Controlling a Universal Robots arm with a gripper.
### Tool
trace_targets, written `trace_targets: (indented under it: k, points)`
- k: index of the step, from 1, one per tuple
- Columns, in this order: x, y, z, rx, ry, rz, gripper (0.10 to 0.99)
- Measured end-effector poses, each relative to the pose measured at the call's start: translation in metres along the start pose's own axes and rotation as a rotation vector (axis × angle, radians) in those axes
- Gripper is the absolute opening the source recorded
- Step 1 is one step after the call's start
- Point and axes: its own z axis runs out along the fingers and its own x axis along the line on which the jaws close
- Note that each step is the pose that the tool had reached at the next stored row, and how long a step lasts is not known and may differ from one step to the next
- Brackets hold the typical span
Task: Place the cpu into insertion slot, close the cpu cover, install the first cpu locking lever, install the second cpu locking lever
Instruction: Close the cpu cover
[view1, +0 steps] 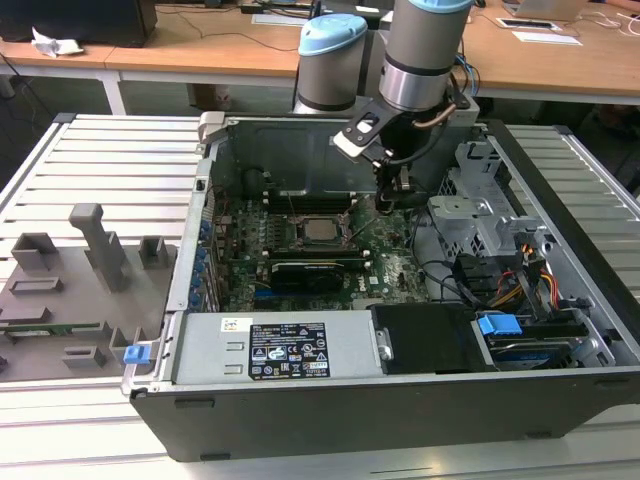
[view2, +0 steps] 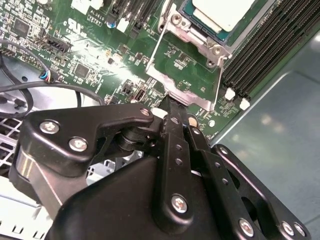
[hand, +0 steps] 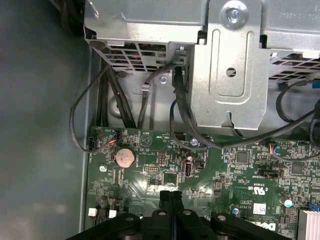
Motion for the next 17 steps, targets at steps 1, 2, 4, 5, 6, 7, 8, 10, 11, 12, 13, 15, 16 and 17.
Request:
trace_targets:
  k: [1, 2, 4, 5, 6, 7, 8, 10, 11, 12, 13, 15, 16, 17]
  points:
    - [0.0, -0.001, 0.0, 0.0, 0.0, 0.0, 0.106]
    - [0.0001, -0.0019, 0.0, 0.0, 0.0, 0.0, 0.106]
    - [0.0002, -0.0034, 0.0, 0.0, 0.0001, 0.0, 0.106]
    - [0.0002, -0.0043, 0.0, 0.0, 0.0001, 0.0, 0.106]
    - [0.0003, -0.0049, 0.0, 0.0, 0.0, 0.0, 0.106]
    - [0.0003, -0.0056, 0.0, 0.0, 0.0, 0.0, 0.106]
    - [0.0004, -0.0065, 0.0, 0.0, 0.0, 0.0, 0.106]
    - [0.0006, -0.0104, 0.0001, 0.0, 0.0001, 0.0, 0.106]
    - [0.0007, -0.0121, 0.0001, 0.0, 0.0001, 0.0, 0.106]
    - [0.0008, -0.0139, 0.0003, 0.0, 0.0001, 0.0, 0.106]
    - [0.0009, -0.0156, 0.0004, 0.0, 0.0002, 0.0, 0.106]
    - [0.001, -0.0189, 0.0008, 0.0, 0.0001, 0.0, 0.106]
    - [0.0011, -0.0207, 0.001, 0.0, 0.0001, 0.0, 0.106]
    - [0.0013, -0.0238, 0.0013, 0.0, 0.0001, 0.0, 0.106]
